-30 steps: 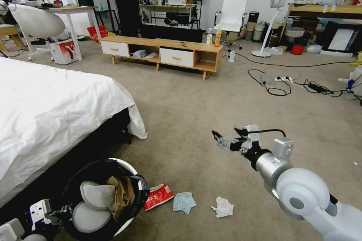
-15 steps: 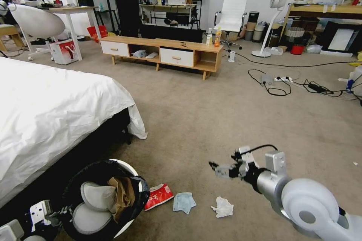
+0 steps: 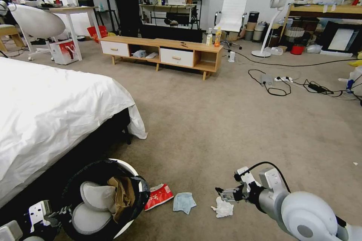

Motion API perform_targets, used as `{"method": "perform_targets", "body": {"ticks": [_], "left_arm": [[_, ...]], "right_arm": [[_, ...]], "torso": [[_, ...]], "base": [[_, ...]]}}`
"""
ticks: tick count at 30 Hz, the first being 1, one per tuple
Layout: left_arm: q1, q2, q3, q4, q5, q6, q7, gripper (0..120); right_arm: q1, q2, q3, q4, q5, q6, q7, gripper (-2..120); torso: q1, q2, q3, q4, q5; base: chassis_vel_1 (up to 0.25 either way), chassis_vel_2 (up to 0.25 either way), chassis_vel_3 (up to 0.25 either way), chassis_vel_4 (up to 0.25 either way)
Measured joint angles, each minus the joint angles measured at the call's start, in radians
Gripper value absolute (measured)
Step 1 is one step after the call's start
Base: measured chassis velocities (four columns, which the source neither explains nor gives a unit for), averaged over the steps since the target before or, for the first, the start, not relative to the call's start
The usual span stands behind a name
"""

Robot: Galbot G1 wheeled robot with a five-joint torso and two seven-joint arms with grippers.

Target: Pick up the trash bin and place the garbage on the floor into it.

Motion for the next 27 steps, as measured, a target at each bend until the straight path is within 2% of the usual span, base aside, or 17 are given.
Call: {"method": "perform_targets", "body": {"ticks": [10, 27], "left_arm": [[0.000, -0.005, 0.001, 0.002, 0.003, 0.000, 0.000, 2], [-0.014, -0.012, 0.009, 0.025, 0.016, 0.000, 0.000, 2]], "right_arm": [[0.008, 0.044, -0.028, -0.071, -0.029, 0.002, -0.023, 100], [0.072, 0.163, -0.127, -0.319, -0.142, 0.025, -0.119, 100]], "torso": [[0.000, 0.000, 0.000, 0.0000, 0.0000], [0.000, 0.000, 0.000, 0.0000, -0.0001]], "base": [[0.000, 0.000, 0.000, 0.000], [0.000, 0.000, 0.000, 0.000]]}}
